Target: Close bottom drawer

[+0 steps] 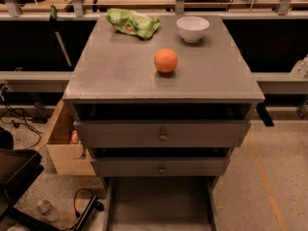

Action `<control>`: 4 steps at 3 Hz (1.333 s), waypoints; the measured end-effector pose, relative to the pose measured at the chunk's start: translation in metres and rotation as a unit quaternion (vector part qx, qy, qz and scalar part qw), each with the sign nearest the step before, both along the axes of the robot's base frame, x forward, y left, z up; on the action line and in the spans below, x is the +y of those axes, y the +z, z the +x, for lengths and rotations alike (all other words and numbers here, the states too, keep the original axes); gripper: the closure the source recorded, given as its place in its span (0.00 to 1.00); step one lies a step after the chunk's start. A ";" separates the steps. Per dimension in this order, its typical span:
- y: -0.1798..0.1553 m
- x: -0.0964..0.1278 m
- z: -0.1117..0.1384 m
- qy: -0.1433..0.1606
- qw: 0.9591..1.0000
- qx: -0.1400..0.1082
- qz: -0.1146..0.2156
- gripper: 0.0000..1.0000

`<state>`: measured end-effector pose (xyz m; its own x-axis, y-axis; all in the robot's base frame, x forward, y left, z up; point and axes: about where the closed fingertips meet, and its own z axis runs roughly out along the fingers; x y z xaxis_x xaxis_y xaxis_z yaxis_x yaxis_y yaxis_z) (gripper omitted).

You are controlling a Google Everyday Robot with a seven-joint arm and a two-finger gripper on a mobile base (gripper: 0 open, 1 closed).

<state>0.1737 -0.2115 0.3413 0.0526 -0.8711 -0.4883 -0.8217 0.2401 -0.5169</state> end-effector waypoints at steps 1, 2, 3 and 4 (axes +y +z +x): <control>-0.004 -0.005 0.000 -0.011 1.000 -0.001 -0.005 0.00; -0.012 0.003 0.002 -0.010 1.000 -0.003 -0.017 0.00; -0.055 0.050 -0.021 0.033 0.999 0.025 -0.023 0.00; -0.101 0.066 -0.007 0.051 0.997 0.019 -0.055 0.15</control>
Offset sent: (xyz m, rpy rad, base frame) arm 0.0115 0.0452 -0.0528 -0.1756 -0.0279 -0.0177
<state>0.1665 -0.1450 0.2404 0.1276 -0.9101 -0.3943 -0.8581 0.0980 -0.5040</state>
